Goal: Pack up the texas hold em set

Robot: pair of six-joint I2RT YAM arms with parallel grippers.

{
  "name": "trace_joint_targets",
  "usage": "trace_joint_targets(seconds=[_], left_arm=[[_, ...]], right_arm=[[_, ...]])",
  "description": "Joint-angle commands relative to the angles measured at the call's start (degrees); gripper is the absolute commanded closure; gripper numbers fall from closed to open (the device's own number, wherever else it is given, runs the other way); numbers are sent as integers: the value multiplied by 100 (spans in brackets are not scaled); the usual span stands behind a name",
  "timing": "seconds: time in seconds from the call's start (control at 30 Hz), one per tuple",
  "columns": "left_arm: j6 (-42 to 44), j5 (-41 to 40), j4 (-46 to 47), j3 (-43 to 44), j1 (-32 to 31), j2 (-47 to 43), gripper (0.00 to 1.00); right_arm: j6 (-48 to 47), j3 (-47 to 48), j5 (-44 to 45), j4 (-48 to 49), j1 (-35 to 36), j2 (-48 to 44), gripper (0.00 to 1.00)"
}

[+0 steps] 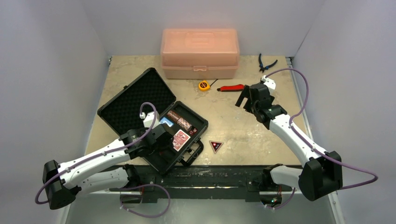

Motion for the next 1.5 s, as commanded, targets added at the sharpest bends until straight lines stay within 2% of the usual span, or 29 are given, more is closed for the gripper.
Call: trace_joint_targets(seconds=[0.0, 0.3, 0.8, 1.33, 1.47], left_arm=[[-511, -259, -149, -223, 131, -230, 69], [-691, 92, 130, -787, 588, -594, 70], [-1291, 437, 172, -1260, 639, -823, 71], [-2027, 481, -326, -1459, 646, -1082, 72], [-2119, 432, -440, -1493, 646, -1184, 68]], right_arm=[[-35, -26, -47, 159, -17, 31, 1], [-35, -47, -48, 173, -21, 5, 1], [-43, -50, -80, 179, -26, 1, 1], [-53, -81, -111, 201, -25, -54, 1], [-52, -82, -115, 195, -17, -57, 1]])
